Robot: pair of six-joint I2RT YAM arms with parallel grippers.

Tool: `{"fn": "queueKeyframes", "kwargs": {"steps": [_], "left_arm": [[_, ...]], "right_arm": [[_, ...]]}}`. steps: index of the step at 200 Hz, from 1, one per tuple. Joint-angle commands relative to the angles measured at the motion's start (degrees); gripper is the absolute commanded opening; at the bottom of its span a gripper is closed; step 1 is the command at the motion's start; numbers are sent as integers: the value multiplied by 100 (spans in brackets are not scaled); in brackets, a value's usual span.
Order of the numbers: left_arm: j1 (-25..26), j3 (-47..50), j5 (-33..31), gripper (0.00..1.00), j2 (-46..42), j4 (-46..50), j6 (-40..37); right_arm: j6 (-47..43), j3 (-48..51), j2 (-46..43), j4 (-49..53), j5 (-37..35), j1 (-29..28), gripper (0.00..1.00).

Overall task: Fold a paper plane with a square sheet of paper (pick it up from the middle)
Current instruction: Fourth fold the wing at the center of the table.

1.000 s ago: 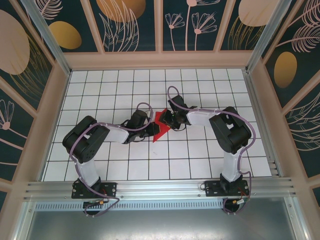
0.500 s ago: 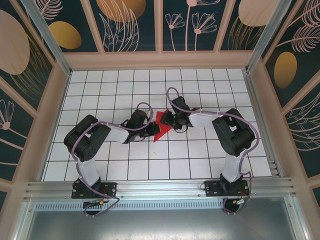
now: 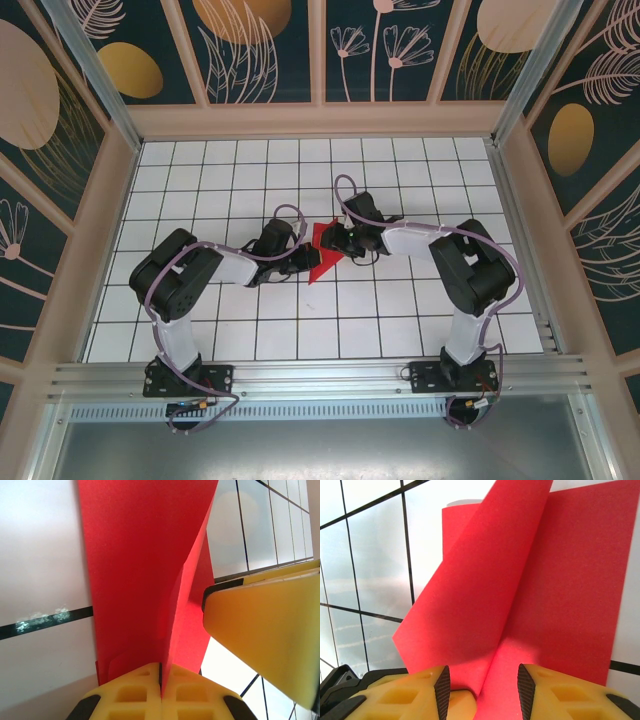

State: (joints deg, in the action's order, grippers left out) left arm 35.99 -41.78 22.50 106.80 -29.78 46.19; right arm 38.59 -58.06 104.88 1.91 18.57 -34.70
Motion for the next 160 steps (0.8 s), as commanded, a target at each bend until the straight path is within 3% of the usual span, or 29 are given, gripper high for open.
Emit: {"fn": "queueKeyframes", "kwargs": {"steps": [1,71,160], "left_arm": [[-26,1,67,4,187,77,57],[-30,-44,122,6,200,104,39],[-30,76,113,19,-85,75,129]], "right_arm": [[-193,-64,141,-109,208,-11,44],[-94,-239,546,259,-150,-34,44],[361,-337,961,940,-843,-77,38]]}}
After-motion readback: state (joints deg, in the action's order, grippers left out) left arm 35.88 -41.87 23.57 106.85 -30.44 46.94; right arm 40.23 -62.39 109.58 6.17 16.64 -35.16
